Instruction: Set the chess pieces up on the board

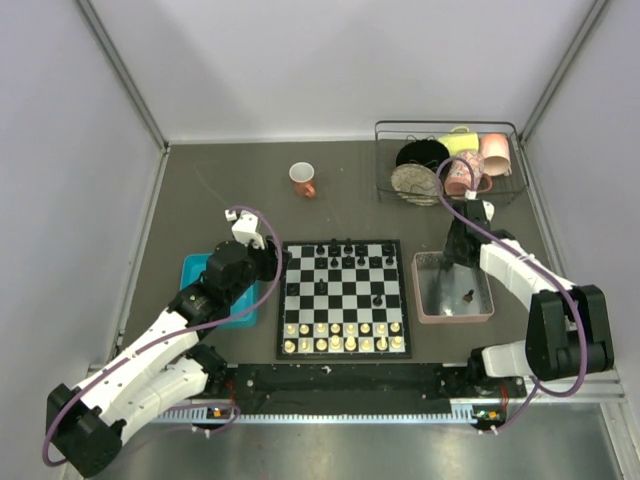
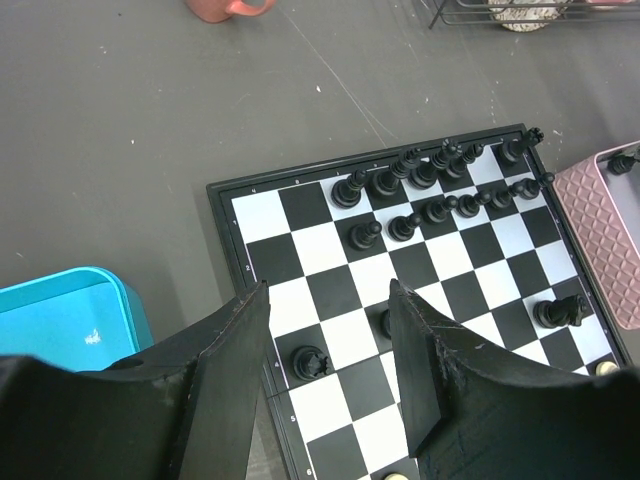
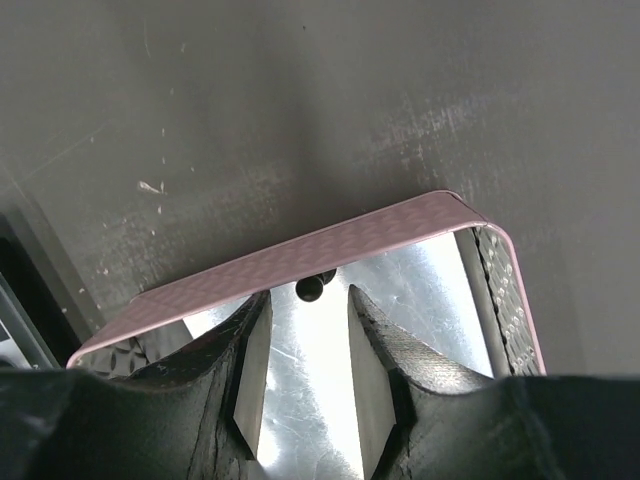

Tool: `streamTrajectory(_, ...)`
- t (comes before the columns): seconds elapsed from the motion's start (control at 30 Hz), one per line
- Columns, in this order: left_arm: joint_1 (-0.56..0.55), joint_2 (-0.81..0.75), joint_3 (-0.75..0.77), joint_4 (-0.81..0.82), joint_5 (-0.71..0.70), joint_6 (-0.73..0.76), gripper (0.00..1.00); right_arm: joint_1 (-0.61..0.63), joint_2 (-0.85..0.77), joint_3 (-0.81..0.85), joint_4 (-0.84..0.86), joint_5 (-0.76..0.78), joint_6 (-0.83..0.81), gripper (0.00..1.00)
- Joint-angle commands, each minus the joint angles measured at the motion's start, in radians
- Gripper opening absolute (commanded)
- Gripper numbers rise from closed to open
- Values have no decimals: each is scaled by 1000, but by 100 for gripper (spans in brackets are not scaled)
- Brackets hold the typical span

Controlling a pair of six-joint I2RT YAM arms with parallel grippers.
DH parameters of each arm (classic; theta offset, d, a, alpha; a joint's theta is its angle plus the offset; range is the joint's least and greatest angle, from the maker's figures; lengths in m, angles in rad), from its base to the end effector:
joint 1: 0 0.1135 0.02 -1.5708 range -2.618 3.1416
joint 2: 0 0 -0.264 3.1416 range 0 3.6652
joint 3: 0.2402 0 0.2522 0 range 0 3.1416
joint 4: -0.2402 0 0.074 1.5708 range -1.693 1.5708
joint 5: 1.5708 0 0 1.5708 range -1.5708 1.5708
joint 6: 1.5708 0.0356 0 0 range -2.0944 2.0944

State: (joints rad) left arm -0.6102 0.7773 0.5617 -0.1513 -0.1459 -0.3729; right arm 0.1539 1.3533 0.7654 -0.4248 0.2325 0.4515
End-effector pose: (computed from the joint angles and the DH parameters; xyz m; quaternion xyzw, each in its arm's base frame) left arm 0.1553 -0.1023 0.2657 0.0563 0.8211 -0.2136 0.5262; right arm 0.2559 0.0314 0.1932 0.1732 0.9395 -0.0249 0.2944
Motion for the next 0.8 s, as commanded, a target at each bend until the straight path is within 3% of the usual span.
streamTrajectory(0.0, 4, 8, -5, 48, 5, -8, 56, -7, 15, -5, 89, 24, -51, 35)
streamTrajectory(0.77, 4, 7, -5, 48, 11, -6, 56, -8, 83, 5, 211, -21, -218, 31)
